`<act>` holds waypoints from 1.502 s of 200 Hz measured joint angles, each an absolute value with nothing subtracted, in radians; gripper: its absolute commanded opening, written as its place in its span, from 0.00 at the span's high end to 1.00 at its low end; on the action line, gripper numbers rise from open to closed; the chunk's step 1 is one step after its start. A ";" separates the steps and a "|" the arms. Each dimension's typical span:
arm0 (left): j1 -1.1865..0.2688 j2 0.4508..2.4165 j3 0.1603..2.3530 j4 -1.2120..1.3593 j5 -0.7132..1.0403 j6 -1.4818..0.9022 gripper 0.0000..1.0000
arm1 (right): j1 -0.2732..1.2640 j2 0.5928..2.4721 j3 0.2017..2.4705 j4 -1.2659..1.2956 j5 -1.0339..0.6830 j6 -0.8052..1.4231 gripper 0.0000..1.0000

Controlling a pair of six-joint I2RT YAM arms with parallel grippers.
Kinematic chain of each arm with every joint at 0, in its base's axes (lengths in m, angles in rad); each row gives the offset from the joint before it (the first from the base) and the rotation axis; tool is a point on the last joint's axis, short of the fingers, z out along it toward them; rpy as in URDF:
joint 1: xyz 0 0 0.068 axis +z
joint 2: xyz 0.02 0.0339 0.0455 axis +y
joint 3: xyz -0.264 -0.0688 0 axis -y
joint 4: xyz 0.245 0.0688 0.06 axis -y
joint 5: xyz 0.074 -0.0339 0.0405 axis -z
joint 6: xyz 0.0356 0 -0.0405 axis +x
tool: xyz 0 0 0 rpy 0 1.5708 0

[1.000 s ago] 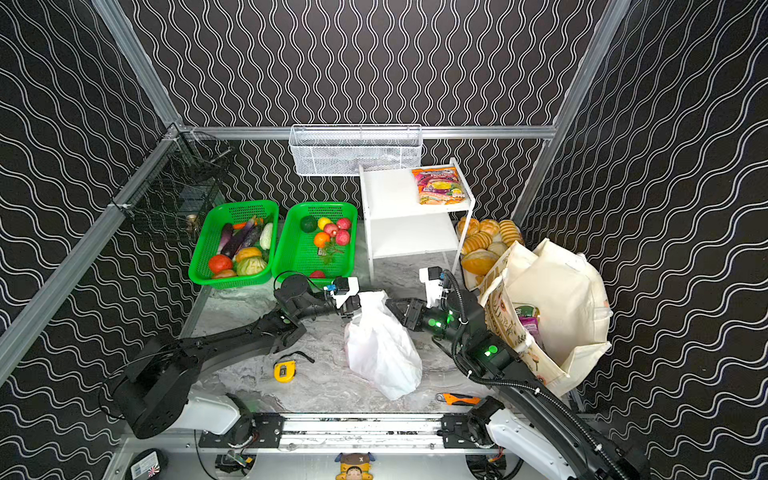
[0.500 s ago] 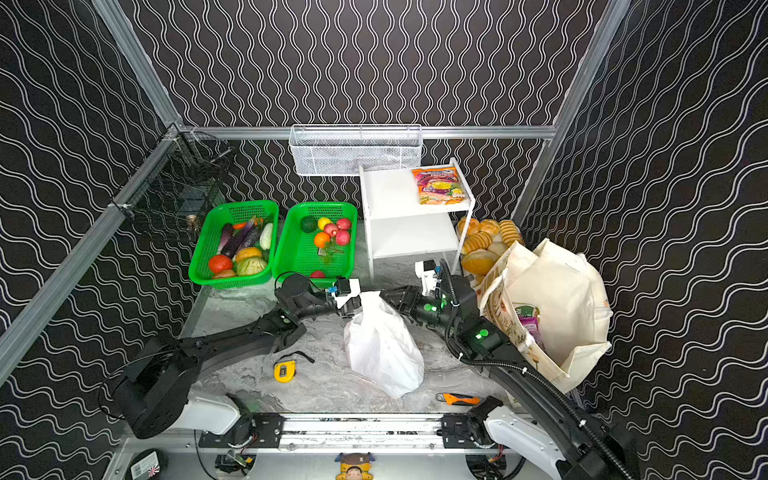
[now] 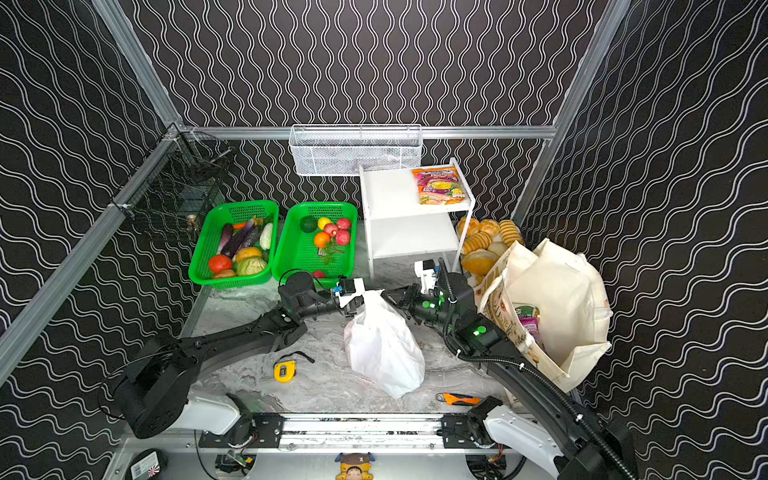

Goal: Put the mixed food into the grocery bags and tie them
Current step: 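Close the right gripper on the knotted top of the white bag, then lift the tied white bag upright with both grippers holding its top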

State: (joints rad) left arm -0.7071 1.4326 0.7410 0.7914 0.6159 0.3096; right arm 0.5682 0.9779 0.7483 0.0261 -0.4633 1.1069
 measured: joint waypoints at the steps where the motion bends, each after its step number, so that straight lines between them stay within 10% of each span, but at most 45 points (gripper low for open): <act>1: -0.707 1.433 0.741 0.791 0.616 0.311 0.89 | 0.568 0.978 0.748 0.025 -0.462 1.108 1.00; 66: -0.715 1.401 0.735 0.737 0.600 0.346 0.58 | 0.569 0.944 0.743 -0.005 -0.398 1.069 1.00; 123: -0.715 1.383 0.719 0.706 0.600 0.347 1.00 | 0.569 0.934 0.752 -0.034 -0.355 1.001 1.00; 223: -0.712 1.427 0.686 0.852 0.636 0.303 1.00 | 0.499 0.846 0.653 0.004 -0.360 0.975 0.70; 270: -0.678 1.483 0.690 0.960 0.690 0.207 1.00 | 0.467 0.803 0.630 0.007 -0.461 0.862 1.00; 300: -0.669 1.509 0.719 0.980 0.707 0.159 1.00 | 0.542 0.767 0.528 -0.009 -0.467 0.741 1.00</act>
